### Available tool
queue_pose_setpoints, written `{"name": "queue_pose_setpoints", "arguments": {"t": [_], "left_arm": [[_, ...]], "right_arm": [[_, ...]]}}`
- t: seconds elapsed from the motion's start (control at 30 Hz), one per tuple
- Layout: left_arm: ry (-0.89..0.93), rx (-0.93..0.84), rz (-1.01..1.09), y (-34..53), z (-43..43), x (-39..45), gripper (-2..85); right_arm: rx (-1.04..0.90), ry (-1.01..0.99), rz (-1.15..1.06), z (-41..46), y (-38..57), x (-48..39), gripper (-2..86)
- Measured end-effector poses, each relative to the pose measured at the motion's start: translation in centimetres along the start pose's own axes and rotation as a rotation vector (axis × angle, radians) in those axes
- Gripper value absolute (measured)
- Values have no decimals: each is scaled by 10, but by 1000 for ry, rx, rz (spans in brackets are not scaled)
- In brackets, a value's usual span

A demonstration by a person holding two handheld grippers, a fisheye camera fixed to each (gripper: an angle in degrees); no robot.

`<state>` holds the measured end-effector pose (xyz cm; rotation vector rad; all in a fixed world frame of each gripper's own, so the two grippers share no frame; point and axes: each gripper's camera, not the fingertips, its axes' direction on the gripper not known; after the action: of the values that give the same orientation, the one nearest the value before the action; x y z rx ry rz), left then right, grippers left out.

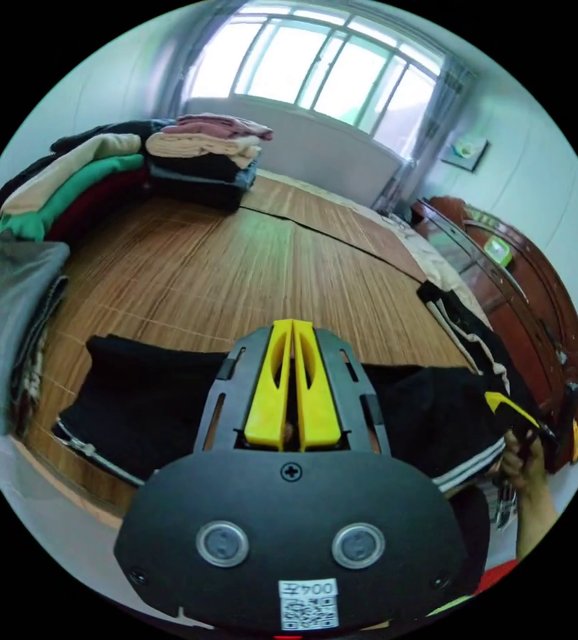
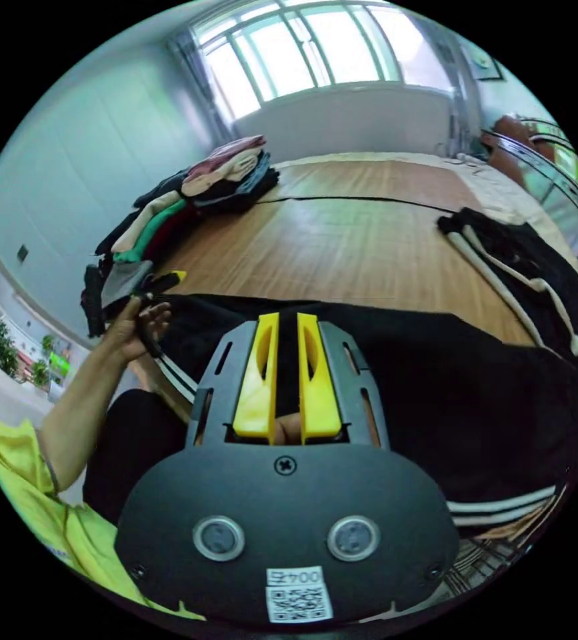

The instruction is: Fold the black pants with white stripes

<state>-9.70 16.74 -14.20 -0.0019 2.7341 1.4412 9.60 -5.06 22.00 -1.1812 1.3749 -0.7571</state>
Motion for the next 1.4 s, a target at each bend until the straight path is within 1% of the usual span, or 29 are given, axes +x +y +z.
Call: {"name": "queue_pose_setpoints", "arguments": {"t": [0.07,0.1,0.13,0.17,0.2,0.23,0.27,0.3,0.33,0.4,0.47,0.53,0.6,0.67,0.7,0.77,0.83,0.9,0.93,1.0,1.03,1.07,1.13,1.2,1.23,1.27,1.33,1.4], "left_arm": [[-54,55,-60,4,7,-9,6],[-86,57,-81,6,12,-16,8],[-79,60,-142,4,12,-30,9],[-70,70,-181,3,9,-39,10],[-60,80,-269,1,4,-58,10],[-37,82,-369,0,0,-82,9],[-19,85,-417,1,-2,-94,8],[-9,100,-501,1,-8,-115,7],[-13,136,-556,0,-15,-129,5],[-5,167,-592,-4,-22,-139,4],[-5,176,-598,-9,-24,-144,3],[26,145,-598,-18,-24,-155,2],[65,150,-626,-21,-25,-166,2],[92,153,-640,-25,-27,-175,2],[94,152,-638,-30,-28,-178,2],[86,153,-621,-37,-31,-180,2],[72,162,-597,-47,-38,-182,1],[40,182,-594,-51,-45,-185,1],[34,197,-608,-52,-50,-188,1],[22,230,-647,-50,-58,-194,2],[14,256,-665,-49,-63,-197,2],[10,264,-668,-49,-64,-198,2],[-20,251,-656,-53,-65,-202,3],[-19,229,-647,-57,-64,-207,2],[-9,227,-637,-59,-66,-211,2],[-7,235,-629,-60,-68,-212,2],[-48,289,-623,-63,-81,-217,1],[-104,351,-633,-62,-93,-219,1]], "right_arm": [[-77,-18,-15,49,-47,-31,40],[-99,-19,-12,62,-54,-37,42],[-156,-50,-16,85,-63,-49,44],[-220,-97,-46,105,-63,-64,47],[-252,-105,-72,114,-59,-73,48],[-311,-86,-126,128,-48,-89,50],[-342,-65,-172,136,-33,-101,51],[-281,-73,-173,130,-28,-104,52],[-290,-105,-180,126,-24,-107,53],[-326,-145,-195,122,-33,-111,55],[-255,-90,-279,104,-63,-121,57],[-215,-26,-370,100,-94,-130,61],[-253,32,-476,113,-123,-142,74],[-379,61,-633,147,-149,-157,90],[-419,60,-673,156,-153,-161,94],[-563,76,-820,186,-159,-178,57],[-561,91,-909,189,-164,-189,21],[-514,121,-896,179,-178,-192,11],[-455,113,-844,168,-189,-188,7],[-410,32,-686,157,-207,-170,4],[-399,-18,-542,159,-215,-152,2],[-406,-15,-404,170,-218,-133,1],[-407,78,-279,188,-211,-114,4],[-367,106,-247,189,-201,-112,12],[-298,92,-257,177,-197,-118,22],[-234,40,-270,161,-193,-125,41],[-198,-40,-289,148,-191,-136,57],[-193,-83,-339,146,-189,-149,48]]}}
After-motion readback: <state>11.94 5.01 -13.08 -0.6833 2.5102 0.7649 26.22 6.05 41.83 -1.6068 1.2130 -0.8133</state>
